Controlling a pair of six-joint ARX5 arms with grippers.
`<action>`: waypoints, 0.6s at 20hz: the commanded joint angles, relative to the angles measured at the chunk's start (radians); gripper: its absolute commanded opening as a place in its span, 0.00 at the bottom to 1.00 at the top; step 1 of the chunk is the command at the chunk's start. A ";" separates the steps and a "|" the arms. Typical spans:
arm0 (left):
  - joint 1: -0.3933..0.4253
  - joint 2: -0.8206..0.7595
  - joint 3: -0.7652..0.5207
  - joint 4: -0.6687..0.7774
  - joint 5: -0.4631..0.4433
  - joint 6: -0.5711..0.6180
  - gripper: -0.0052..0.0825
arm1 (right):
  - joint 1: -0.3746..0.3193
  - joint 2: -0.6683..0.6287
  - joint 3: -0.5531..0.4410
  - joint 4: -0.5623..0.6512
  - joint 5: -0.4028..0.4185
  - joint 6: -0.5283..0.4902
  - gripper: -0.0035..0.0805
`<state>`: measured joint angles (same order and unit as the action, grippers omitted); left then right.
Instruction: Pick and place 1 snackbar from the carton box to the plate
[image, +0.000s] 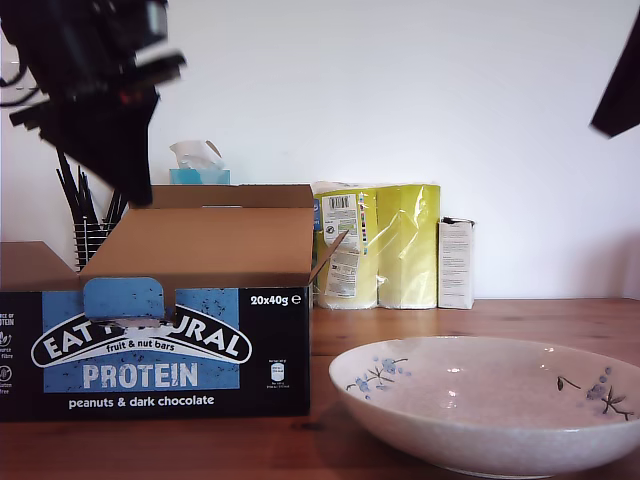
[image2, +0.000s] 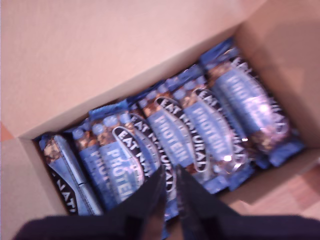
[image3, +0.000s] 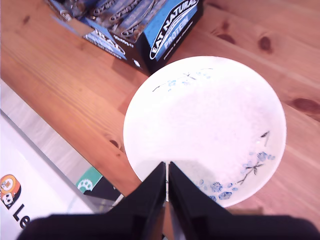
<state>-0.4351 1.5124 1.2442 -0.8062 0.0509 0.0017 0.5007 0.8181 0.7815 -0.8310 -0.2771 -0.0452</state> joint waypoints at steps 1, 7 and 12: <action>-0.005 0.058 0.030 -0.025 -0.018 -0.006 0.72 | 0.014 0.003 0.012 0.029 0.000 -0.010 0.03; -0.005 0.221 0.122 -0.068 -0.138 -0.021 0.85 | 0.024 0.028 0.012 0.049 0.001 -0.021 0.03; -0.003 0.283 0.126 -0.048 -0.150 -0.020 0.84 | 0.024 0.028 0.012 0.078 0.009 -0.035 0.03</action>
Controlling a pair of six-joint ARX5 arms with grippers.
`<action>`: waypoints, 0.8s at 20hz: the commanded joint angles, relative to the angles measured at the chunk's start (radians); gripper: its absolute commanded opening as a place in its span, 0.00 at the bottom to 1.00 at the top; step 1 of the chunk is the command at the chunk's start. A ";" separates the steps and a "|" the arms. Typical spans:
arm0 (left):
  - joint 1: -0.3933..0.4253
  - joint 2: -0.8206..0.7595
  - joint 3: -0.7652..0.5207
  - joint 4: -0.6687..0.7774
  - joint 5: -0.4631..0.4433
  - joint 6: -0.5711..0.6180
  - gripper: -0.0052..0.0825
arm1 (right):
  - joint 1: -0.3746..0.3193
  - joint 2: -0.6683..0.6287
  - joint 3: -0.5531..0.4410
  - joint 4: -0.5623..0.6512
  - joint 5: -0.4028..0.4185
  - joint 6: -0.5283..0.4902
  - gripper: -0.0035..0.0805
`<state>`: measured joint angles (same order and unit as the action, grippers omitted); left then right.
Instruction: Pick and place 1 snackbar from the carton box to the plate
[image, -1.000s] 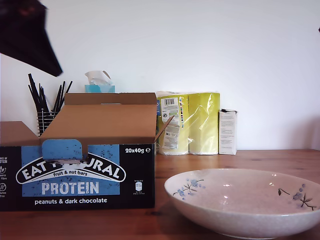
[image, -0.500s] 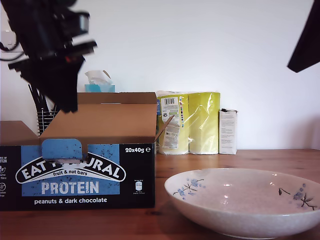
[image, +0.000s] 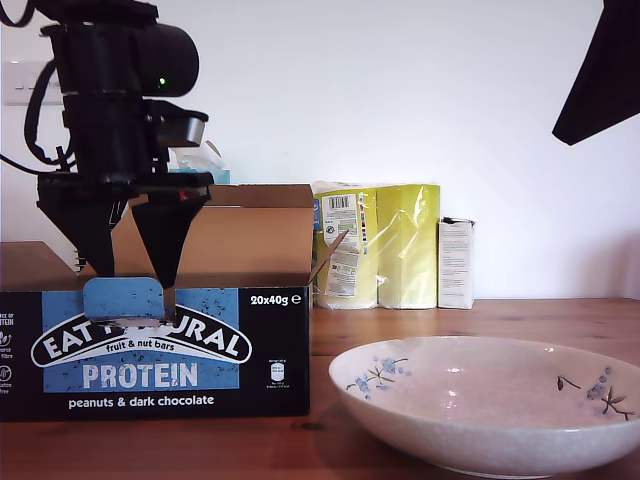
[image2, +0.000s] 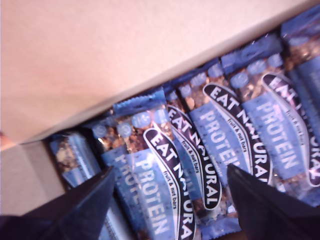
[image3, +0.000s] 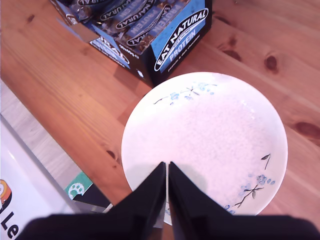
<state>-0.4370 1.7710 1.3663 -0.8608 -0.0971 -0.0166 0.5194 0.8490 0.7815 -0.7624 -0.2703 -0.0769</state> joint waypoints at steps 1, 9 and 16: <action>-0.001 0.031 0.003 0.013 -0.005 -0.002 0.84 | 0.005 -0.003 0.012 0.012 0.002 -0.003 0.03; 0.051 0.077 0.003 0.009 0.016 -0.002 0.76 | 0.005 -0.003 0.012 0.013 0.018 -0.003 0.03; 0.055 0.122 0.003 0.005 0.069 -0.002 0.72 | 0.005 -0.003 0.012 0.014 0.019 -0.003 0.03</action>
<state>-0.3790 1.8565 1.3670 -0.8532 -0.0387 -0.0166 0.5194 0.8490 0.7815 -0.7551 -0.2516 -0.0772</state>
